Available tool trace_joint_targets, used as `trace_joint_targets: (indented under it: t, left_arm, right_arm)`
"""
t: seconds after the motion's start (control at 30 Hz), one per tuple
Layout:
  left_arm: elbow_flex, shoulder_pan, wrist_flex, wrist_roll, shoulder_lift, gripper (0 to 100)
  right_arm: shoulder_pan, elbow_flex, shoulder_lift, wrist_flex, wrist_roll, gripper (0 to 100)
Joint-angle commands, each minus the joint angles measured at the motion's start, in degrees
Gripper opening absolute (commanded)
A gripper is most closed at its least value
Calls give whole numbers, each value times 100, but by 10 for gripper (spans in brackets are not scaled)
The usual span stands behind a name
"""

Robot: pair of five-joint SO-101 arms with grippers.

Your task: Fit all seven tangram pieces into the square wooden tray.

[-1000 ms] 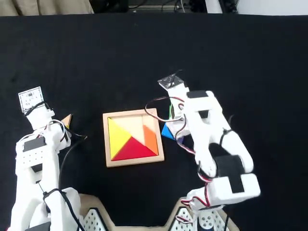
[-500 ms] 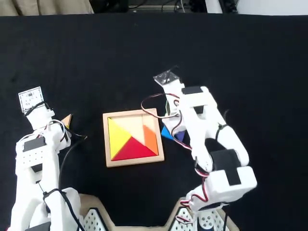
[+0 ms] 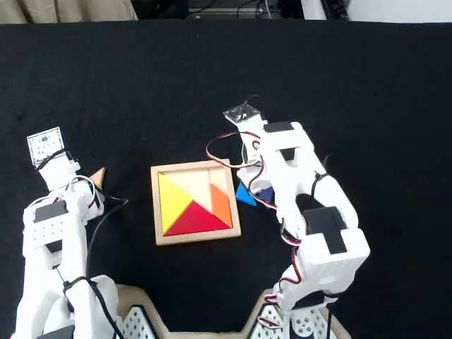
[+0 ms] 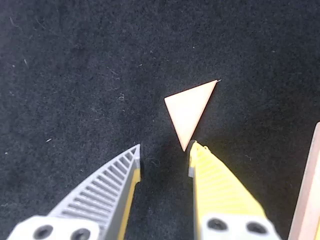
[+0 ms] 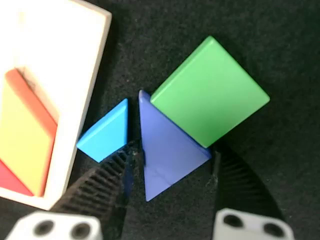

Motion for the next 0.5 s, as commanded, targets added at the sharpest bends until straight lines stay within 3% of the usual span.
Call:
trace_joint_targets:
  t: [0.0,0.47]
  left_arm:
    - [-48,40,-114,18,-70,166]
    - [84,40,-387,18,-70,166]
  right_arm:
    - [9,-295,40,-114,264,233]
    - [18,-163,40,-123,580,217]
